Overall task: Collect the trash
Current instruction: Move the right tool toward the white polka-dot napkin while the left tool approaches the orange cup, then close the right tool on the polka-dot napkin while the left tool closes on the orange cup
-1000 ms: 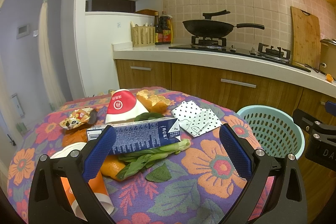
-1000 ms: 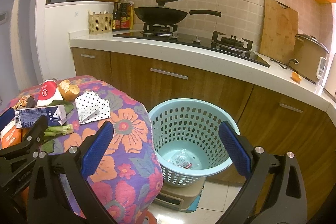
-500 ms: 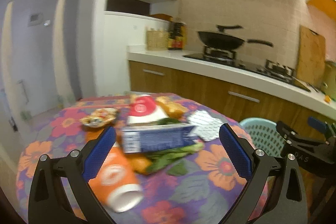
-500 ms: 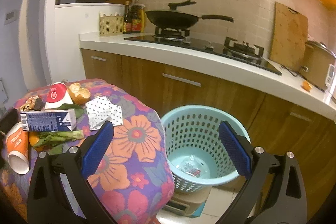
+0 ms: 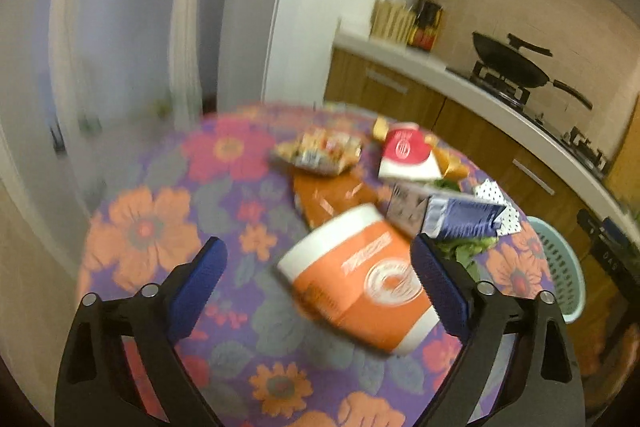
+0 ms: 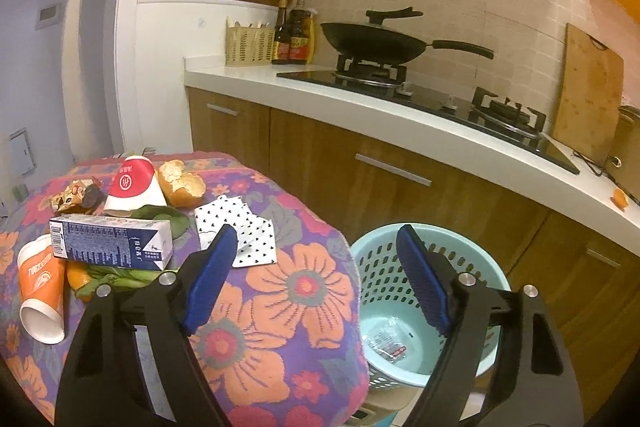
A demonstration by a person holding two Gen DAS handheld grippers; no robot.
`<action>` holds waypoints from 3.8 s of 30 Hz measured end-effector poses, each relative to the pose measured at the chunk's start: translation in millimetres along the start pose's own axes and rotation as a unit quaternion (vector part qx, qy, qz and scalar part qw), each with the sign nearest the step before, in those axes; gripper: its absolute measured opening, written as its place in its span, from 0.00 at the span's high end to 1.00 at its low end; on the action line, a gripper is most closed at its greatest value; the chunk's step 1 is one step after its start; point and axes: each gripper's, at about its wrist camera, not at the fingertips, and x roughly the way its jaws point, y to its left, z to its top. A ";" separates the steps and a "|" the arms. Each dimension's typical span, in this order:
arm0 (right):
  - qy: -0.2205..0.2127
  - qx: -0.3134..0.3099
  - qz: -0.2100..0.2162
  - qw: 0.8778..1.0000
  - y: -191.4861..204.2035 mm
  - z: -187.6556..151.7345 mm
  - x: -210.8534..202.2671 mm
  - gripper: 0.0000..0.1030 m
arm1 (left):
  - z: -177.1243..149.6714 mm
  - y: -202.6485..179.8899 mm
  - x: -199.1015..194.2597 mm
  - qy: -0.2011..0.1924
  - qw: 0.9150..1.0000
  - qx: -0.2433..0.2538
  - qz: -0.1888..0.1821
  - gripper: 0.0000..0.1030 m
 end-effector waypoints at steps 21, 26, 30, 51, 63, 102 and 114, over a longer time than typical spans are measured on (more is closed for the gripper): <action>0.042 -0.020 0.045 0.998 12.3 -1.3 44.9 0.25 | -24.5 -8.9 55.7 0.125 0.982 -0.061 -0.129 0.30; 0.090 -0.023 0.124 0.988 19.3 10.9 80.8 0.25 | -23.1 -2.9 51.9 0.116 0.976 -0.088 -0.160 0.34; 0.135 -0.018 0.137 0.981 25.8 13.0 113.5 0.25 | -17.5 5.5 46.5 0.103 0.985 -0.079 -0.118 0.34; 0.205 -0.018 0.141 0.969 40.6 6.4 145.6 0.90 | -21.2 14.1 60.6 0.150 0.972 -0.106 -0.144 0.24; 0.173 0.004 0.176 0.969 22.3 6.0 128.6 0.81 | -20.8 16.7 49.9 0.120 0.965 -0.133 -0.193 0.25; 0.272 0.204 0.377 0.861 1.2 0.2 162.5 0.70 | -24.1 20.5 51.9 0.116 0.968 -0.119 -0.189 0.25; 0.245 0.153 0.361 0.887 32.5 13.7 152.6 0.91 | -23.9 21.2 55.7 0.112 0.963 -0.128 -0.211 0.25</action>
